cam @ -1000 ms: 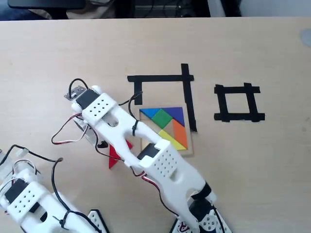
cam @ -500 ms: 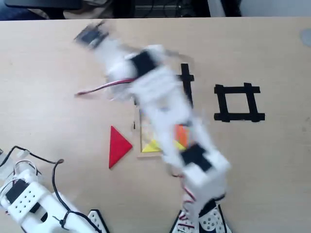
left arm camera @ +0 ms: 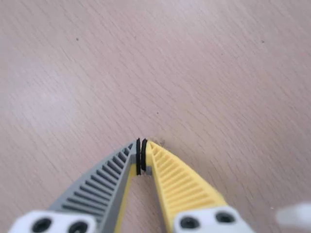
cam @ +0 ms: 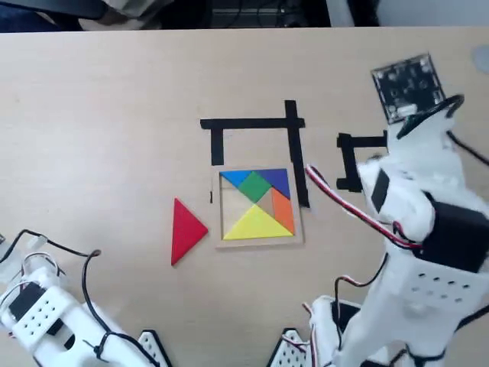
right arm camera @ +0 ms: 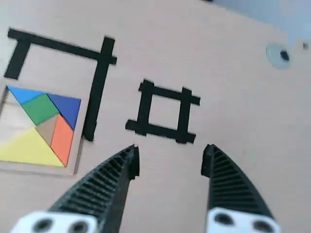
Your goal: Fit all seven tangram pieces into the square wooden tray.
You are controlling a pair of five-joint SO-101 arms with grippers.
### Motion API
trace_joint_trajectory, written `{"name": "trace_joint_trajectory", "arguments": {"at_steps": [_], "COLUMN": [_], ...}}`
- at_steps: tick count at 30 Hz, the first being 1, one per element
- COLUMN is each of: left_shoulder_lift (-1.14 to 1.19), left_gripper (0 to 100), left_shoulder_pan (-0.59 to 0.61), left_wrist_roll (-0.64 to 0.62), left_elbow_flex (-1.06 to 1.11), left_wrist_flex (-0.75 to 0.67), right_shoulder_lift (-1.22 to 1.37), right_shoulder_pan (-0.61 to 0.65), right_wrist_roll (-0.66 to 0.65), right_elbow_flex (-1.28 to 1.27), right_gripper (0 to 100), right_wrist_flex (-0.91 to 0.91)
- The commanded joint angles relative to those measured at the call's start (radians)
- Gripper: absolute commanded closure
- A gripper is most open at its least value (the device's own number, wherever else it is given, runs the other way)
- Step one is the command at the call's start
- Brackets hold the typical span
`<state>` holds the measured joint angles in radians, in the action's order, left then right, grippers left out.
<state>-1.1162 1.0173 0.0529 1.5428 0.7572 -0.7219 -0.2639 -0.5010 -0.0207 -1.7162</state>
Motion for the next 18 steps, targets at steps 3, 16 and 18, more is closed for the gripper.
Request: {"name": "trace_joint_trajectory", "arguments": {"at_steps": [3, 16, 18], "left_shoulder_lift": [-0.012, -0.012, -0.012], "left_gripper": [95, 95, 95], "left_shoulder_pan": [-0.002, -0.010, -0.010], "left_wrist_roll": [0.008, 0.011, 0.011], "left_elbow_flex": [-0.004, -0.010, -0.012], "left_wrist_flex": [-0.012, -0.012, -0.012], "right_shoulder_lift": [-0.153, -0.381, -0.351], "right_shoulder_pan": [-0.021, 0.414, 0.529], "right_wrist_roll": [0.048, 0.172, 0.158], "right_elbow_flex": [-0.209, -0.561, -0.650], "right_gripper": [77.9, 97.0, 95.1], "right_wrist_flex": [0.110, 0.169, 0.256]}}
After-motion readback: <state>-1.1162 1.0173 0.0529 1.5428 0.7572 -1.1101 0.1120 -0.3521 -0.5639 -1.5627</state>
